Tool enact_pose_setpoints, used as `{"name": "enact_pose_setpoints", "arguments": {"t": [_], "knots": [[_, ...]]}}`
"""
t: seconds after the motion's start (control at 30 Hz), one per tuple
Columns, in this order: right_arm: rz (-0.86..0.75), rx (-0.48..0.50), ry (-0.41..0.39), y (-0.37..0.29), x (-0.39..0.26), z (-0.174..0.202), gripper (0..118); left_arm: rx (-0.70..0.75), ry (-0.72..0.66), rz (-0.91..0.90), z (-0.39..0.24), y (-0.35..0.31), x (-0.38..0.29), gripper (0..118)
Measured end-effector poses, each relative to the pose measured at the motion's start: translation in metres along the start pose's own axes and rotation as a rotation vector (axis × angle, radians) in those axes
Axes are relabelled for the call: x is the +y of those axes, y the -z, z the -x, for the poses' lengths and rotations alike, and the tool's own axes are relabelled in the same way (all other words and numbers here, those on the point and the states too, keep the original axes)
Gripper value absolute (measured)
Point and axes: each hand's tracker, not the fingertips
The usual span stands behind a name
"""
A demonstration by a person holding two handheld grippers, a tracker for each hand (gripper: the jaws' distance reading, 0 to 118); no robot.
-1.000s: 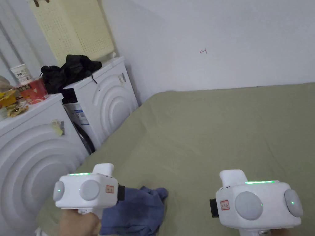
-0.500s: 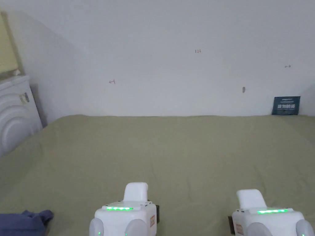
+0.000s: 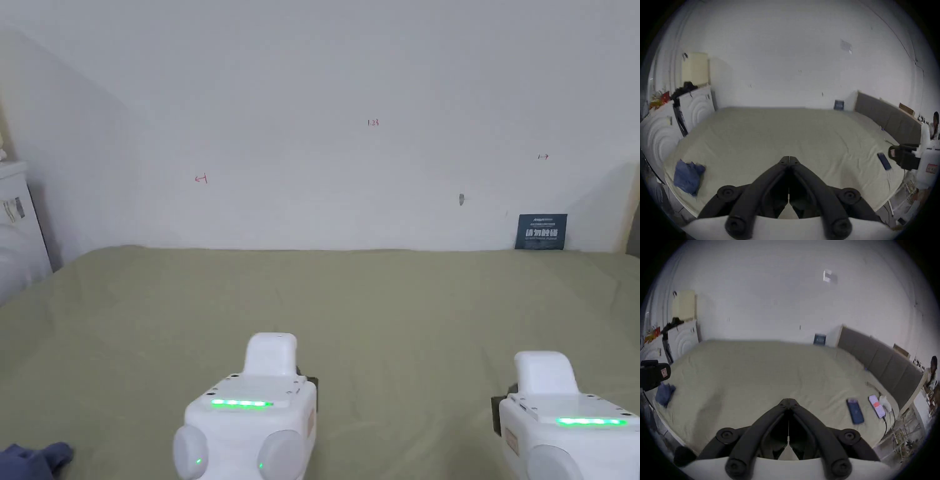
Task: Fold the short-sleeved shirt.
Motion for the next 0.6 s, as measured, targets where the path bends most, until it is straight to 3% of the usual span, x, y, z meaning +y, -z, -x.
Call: {"name": "enact_pose_setpoints", "arguments": {"t": [0.13, 0.2, 0.23, 0.27, 0.3, 0.33, 0.37, 0.4, 0.6], "knots": [[-0.234, -0.041, -0.043, -0.024, 0.011, -0.001, 0, 0.088, 0.023, -0.172, 0.018, -0.02, 0.008, 0], [-0.259, -0.036, -0.029, -0.027, 0.012, -0.005, 1, 0.095, 0.001, -0.202, 0.028, -0.026, 0.012, 8], [-0.258, -0.036, -0.024, -0.027, 0.013, -0.006, 6, 0.098, -0.018, -0.225, 0.03, -0.028, 0.013, 19], [-0.267, -0.037, -0.017, -0.027, 0.013, -0.008, 33, 0.094, -0.023, -0.231, 0.033, -0.03, 0.015, 57], [-0.273, -0.034, -0.014, -0.027, 0.012, -0.009, 72, 0.097, -0.03, -0.253, 0.036, -0.03, 0.015, 96], [-0.264, -0.036, -0.01, -0.023, 0.013, -0.011, 109, 0.096, -0.028, -0.251, 0.038, -0.029, 0.015, 118], [-0.237, -0.049, -0.003, -0.02, 0.013, -0.012, 116, 0.096, -0.035, -0.259, 0.039, -0.029, 0.014, 118], [-0.202, -0.063, 0.003, -0.022, 0.009, -0.013, 117, 0.073, -0.058, -0.348, 0.043, -0.033, 0.017, 118], [-0.267, -0.052, 0.023, -0.02, 0.005, -0.018, 118, 0.108, -0.021, -0.327, 0.038, -0.043, 0.01, 118]]}}
